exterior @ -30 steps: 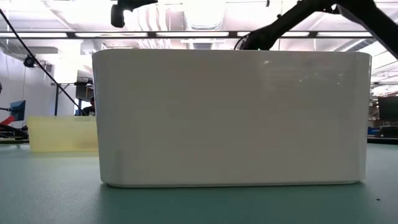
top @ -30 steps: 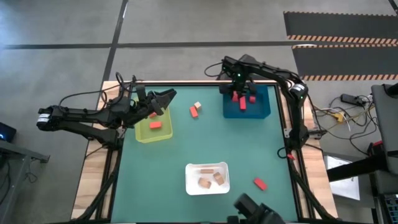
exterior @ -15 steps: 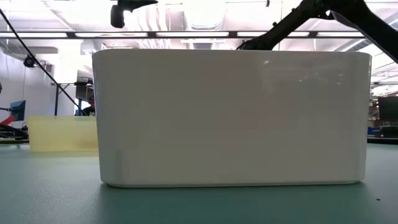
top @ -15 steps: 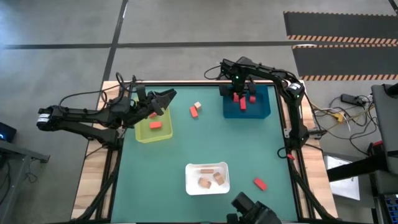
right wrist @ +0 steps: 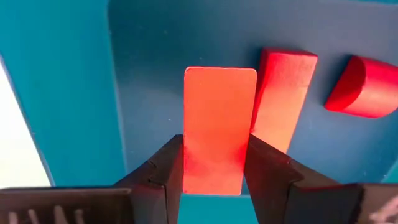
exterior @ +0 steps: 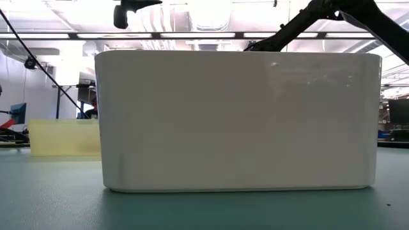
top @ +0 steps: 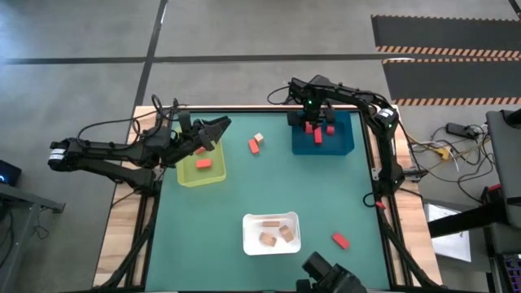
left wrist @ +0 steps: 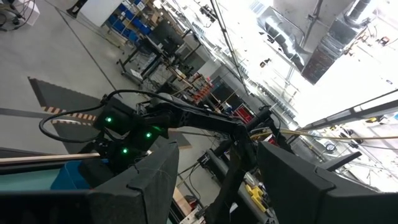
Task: Sort & place blocks by color
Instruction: Put the red block into the blue bin
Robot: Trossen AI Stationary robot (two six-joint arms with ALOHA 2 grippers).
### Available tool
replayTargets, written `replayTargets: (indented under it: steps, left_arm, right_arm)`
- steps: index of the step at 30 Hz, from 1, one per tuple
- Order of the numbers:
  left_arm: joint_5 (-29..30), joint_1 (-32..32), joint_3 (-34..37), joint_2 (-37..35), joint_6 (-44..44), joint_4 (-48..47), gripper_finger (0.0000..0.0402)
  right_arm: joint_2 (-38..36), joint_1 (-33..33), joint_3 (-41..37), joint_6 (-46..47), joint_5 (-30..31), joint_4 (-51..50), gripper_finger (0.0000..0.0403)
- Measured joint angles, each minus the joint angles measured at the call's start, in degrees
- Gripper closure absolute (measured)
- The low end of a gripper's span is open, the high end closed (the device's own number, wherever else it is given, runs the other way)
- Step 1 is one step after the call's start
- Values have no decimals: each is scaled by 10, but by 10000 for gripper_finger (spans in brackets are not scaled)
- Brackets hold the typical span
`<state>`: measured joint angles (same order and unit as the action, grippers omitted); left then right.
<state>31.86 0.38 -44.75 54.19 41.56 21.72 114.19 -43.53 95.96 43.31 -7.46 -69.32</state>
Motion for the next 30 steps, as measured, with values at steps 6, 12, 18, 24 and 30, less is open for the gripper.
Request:
replayTargets:
  steps: [6,12,18,24,30]
  left_arm:
    - [0,0,0,0,0,1,198]
    - [0,0,0,0,0,1,198]
    - [0,0,0,0,0,1,198]
    - [0,0,0,0,0,1,198]
    - [0,0,0,0,0,-2,198]
  right_arm:
    - [0,0,0,-5,-3,3,238]
    - [0,0,0,-10,-16,6,200]
    - [-22,0,0,-25,-33,-3,191]
    - [-106,12,3,-29,-63,-13,191]
    - [-211,72,3,-28,-72,-13,191]
